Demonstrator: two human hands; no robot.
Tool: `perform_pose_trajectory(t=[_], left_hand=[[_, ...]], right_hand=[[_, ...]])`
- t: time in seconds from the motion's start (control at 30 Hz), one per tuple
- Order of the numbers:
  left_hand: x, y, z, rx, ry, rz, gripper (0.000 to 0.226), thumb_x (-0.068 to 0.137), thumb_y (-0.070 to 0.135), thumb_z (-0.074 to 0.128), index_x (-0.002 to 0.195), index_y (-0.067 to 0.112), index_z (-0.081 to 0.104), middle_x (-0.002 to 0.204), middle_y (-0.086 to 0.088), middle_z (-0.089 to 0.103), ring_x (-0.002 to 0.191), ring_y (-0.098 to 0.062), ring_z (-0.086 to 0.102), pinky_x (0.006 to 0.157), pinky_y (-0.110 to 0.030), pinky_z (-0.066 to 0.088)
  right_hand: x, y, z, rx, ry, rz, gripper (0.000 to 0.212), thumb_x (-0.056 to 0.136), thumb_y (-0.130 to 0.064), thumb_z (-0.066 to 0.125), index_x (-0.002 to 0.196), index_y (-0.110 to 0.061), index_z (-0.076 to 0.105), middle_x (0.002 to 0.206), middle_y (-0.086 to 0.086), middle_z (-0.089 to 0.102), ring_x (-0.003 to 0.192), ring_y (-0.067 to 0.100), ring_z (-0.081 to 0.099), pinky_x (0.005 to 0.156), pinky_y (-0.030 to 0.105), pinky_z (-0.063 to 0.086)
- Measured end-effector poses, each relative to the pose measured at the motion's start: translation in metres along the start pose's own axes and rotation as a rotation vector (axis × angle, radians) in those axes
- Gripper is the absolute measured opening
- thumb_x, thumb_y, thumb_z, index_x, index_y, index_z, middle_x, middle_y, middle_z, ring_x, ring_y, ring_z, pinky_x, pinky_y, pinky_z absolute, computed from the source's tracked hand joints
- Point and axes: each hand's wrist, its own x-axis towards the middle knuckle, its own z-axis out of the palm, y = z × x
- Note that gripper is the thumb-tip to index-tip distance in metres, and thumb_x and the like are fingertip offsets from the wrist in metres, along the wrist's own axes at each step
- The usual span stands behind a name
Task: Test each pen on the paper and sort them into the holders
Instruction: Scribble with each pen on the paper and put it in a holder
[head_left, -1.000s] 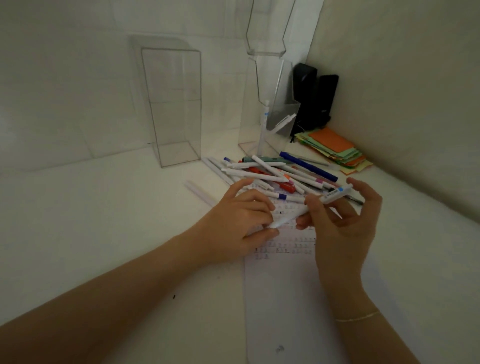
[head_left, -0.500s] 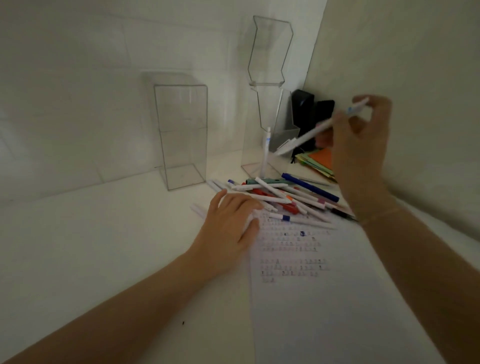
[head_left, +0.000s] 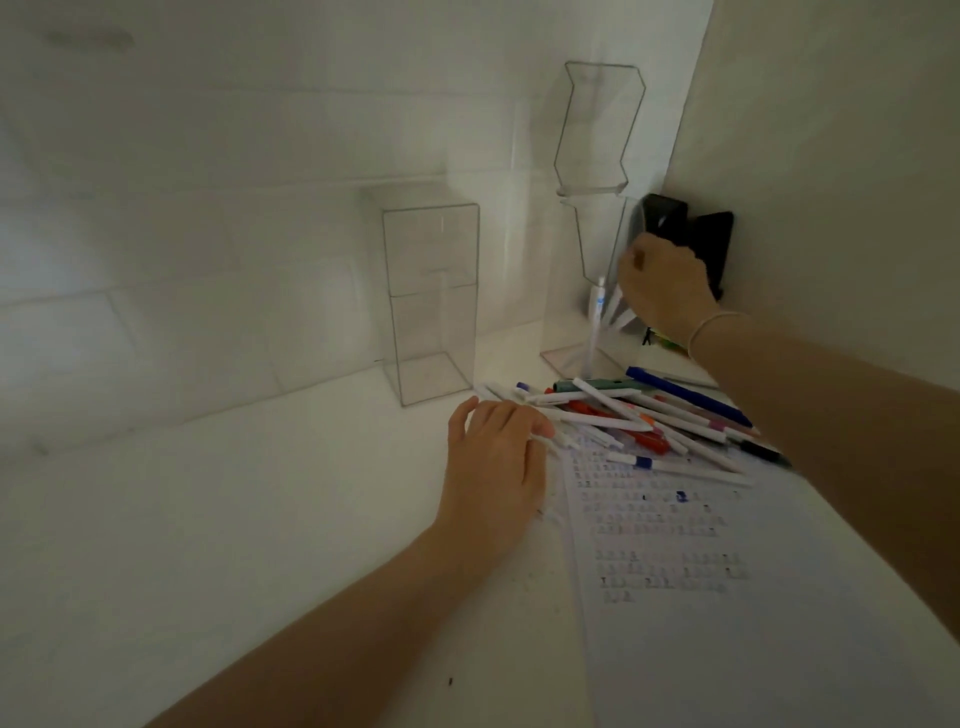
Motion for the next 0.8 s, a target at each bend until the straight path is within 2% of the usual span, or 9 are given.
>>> perform_pose_trajectory(t=[0.1,0.17,0.27,0.33,0.37,0.43,0.5,0.57,0.8], left_hand=[[0.002,-0.001,-0.001,-0.037,-0.001,-0.049,0.037,0.081,0.022,0.028,0.086,0.021,0.064,0.09,0.007,0.064,0.094,-0.011,0.052,0.101,-0.036,0.028],[0.003,-0.002,-0.001,-0.068,0.003,-0.09,0.039,0.079,0.022,0.026,0.085,0.021,0.065,0.091,0.007,0.065,0.093,-0.014,0.054,0.098,-0.037,0.032],[0.003,-0.003,-0.001,-0.1,-0.004,-0.13,0.042,0.077,0.024,0.024,0.085,0.021,0.065,0.091,0.009,0.065,0.092,-0.016,0.056,0.098,-0.034,0.033],[0.003,-0.003,-0.001,-0.112,-0.017,-0.156,0.04,0.078,0.021,0.026,0.085,0.021,0.065,0.091,0.013,0.062,0.093,-0.016,0.056,0.097,-0.032,0.031],[0.004,-0.003,-0.001,-0.118,-0.019,-0.168,0.037,0.078,0.018,0.029,0.085,0.021,0.065,0.09,0.014,0.06,0.092,-0.016,0.056,0.097,-0.031,0.031],[0.005,-0.003,-0.001,-0.135,-0.011,-0.189,0.035,0.075,0.013,0.033,0.085,0.021,0.065,0.089,0.015,0.06,0.09,-0.018,0.058,0.095,-0.034,0.034],[0.005,-0.003,-0.002,-0.168,0.001,-0.236,0.034,0.075,0.009,0.035,0.087,0.019,0.064,0.092,0.01,0.065,0.09,-0.018,0.058,0.094,-0.038,0.038],[0.005,-0.004,-0.003,-0.205,0.008,-0.303,0.03,0.077,0.002,0.04,0.089,0.018,0.062,0.093,0.007,0.065,0.089,-0.017,0.056,0.094,-0.041,0.039],[0.004,-0.006,0.0,-0.126,-0.062,-0.303,0.031,0.076,0.008,0.039,0.098,0.015,0.06,0.102,0.002,0.064,0.099,-0.02,0.053,0.095,-0.028,0.027]], right_hand=[[-0.002,0.0,0.004,-0.078,-0.038,-0.028,0.03,0.097,-0.014,0.036,0.08,0.0,0.057,0.086,0.02,0.059,0.082,0.035,0.058,0.084,0.043,0.046],[0.002,0.001,0.004,0.043,-0.037,0.004,0.036,0.097,-0.018,0.037,0.077,0.002,0.059,0.083,0.021,0.061,0.083,0.036,0.06,0.083,0.046,0.051],[-0.007,-0.008,-0.005,0.264,0.234,-0.139,0.034,0.095,-0.017,0.041,0.062,-0.011,0.043,0.071,0.01,0.048,0.072,0.024,0.048,0.072,0.03,0.041],[-0.036,-0.021,-0.016,0.358,0.365,-0.313,0.026,0.091,-0.018,0.044,0.066,-0.015,0.04,0.074,0.005,0.044,0.072,0.017,0.043,0.067,0.022,0.032],[-0.053,-0.028,-0.017,0.36,0.338,-0.389,0.021,0.089,-0.02,0.045,0.069,-0.015,0.043,0.074,0.004,0.046,0.069,0.017,0.045,0.065,0.025,0.034],[-0.087,-0.038,-0.009,0.213,0.078,-0.422,0.018,0.089,-0.023,0.048,0.073,-0.016,0.049,0.074,0.002,0.051,0.068,0.02,0.05,0.063,0.03,0.04],[-0.107,-0.041,0.013,-0.022,-0.26,-0.355,0.016,0.091,-0.025,0.049,0.084,-0.013,0.057,0.086,0.004,0.057,0.079,0.021,0.056,0.07,0.032,0.045],[-0.119,-0.039,0.037,-0.133,-0.453,-0.298,0.02,0.09,-0.024,0.052,0.102,-0.01,0.062,0.104,0.007,0.059,0.092,0.024,0.059,0.081,0.035,0.049],[-0.128,-0.039,0.059,-0.166,-0.322,-0.263,0.019,0.09,-0.013,0.048,0.105,-0.007,0.059,0.109,0.011,0.059,0.099,0.027,0.058,0.088,0.036,0.047]])
